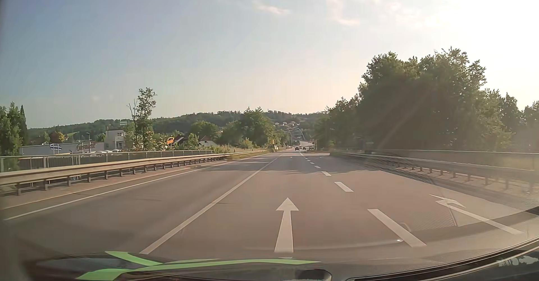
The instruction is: Follow the waypoints while adhering to traffic rules and regulations
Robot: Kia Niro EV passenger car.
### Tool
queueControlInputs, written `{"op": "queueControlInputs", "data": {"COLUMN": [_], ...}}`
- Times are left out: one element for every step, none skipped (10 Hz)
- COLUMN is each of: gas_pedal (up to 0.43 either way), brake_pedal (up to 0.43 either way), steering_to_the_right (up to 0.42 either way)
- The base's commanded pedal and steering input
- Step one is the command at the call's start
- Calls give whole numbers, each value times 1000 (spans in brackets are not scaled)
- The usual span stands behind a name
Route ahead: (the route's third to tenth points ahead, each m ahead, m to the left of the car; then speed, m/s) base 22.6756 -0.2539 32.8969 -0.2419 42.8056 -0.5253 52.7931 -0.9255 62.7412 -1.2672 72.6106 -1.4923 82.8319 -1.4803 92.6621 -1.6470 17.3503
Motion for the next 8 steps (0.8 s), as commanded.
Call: {"op": "queueControlInputs", "data": {"gas_pedal": [79, 79, 79, 79, 79, 79, 79, 79], "brake_pedal": [0, 0, 0, 0, 0, 0, 0, 0], "steering_to_the_right": [0, 0, 0, 0, 0, 0, 1, 1]}}
